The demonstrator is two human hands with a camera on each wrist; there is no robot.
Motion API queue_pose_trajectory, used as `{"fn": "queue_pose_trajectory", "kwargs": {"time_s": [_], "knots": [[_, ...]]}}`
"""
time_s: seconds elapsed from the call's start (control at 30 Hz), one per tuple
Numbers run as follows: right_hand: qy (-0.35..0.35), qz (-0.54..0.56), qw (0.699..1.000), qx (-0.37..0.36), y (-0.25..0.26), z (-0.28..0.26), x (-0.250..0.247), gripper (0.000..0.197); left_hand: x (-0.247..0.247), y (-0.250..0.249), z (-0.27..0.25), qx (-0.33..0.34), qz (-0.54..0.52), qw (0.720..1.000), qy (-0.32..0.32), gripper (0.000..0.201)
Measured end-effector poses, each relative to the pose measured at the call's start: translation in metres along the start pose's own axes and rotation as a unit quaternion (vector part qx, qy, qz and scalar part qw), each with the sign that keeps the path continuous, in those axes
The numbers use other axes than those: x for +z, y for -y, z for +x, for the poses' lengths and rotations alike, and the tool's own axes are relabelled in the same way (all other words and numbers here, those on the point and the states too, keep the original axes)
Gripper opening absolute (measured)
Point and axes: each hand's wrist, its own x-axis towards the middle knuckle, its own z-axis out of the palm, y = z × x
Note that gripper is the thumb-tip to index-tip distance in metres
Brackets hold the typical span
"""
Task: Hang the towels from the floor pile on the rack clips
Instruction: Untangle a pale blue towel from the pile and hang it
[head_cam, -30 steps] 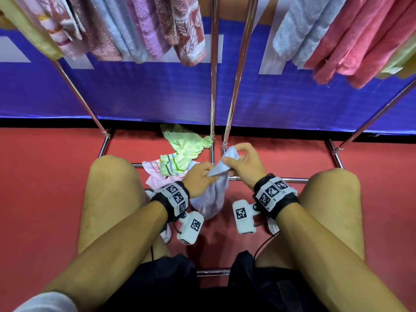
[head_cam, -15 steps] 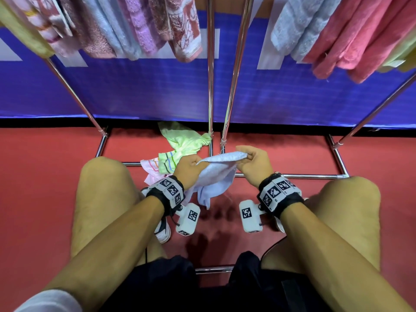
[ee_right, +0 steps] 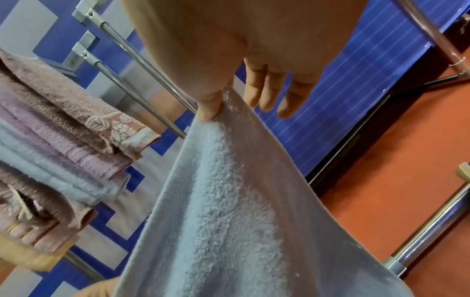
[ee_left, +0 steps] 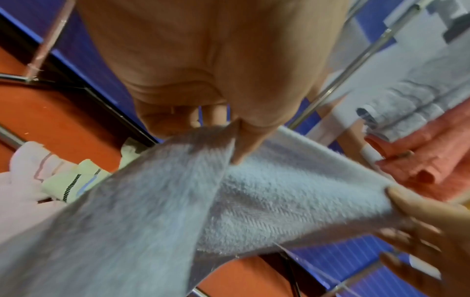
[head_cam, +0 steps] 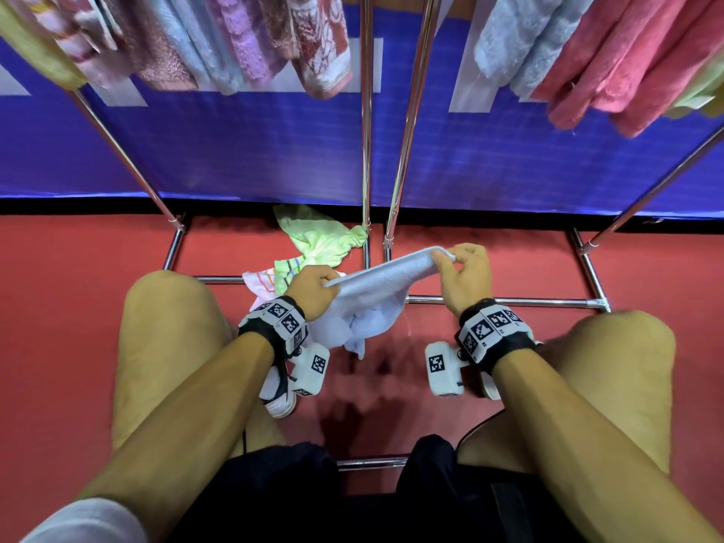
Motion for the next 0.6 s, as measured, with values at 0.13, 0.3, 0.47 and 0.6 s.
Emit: {"fn": "queue_pose_trajectory", "kwargs": {"time_s": [0.13, 0.3, 0.47, 0.6], "knots": [[-0.026, -0.003, 0.999, 0.045, -0.002, 0.003, -0.006, 0.032, -0.012, 0.005, 0.007, -0.024, -0.037, 0.998, -0.049, 0.033], [-0.077, 0.019, 0.993, 0.091, -0.004, 0.007, -0.009, 0.032, -0.017, 0.006, 0.009, -0.050, -0.055, 0.988, -0.137, 0.017], [-0.108, 0.033, 0.988, 0.101, -0.004, 0.010, -0.013, 0.038, -0.023, 0.008, 0.009, -0.088, -0.067, 0.972, -0.207, 0.011], [-0.098, 0.041, 0.988, 0.111, -0.006, 0.010, -0.014, 0.031, -0.021, 0.010, 0.017, -0.125, -0.148, 0.960, -0.200, 0.030]]}}
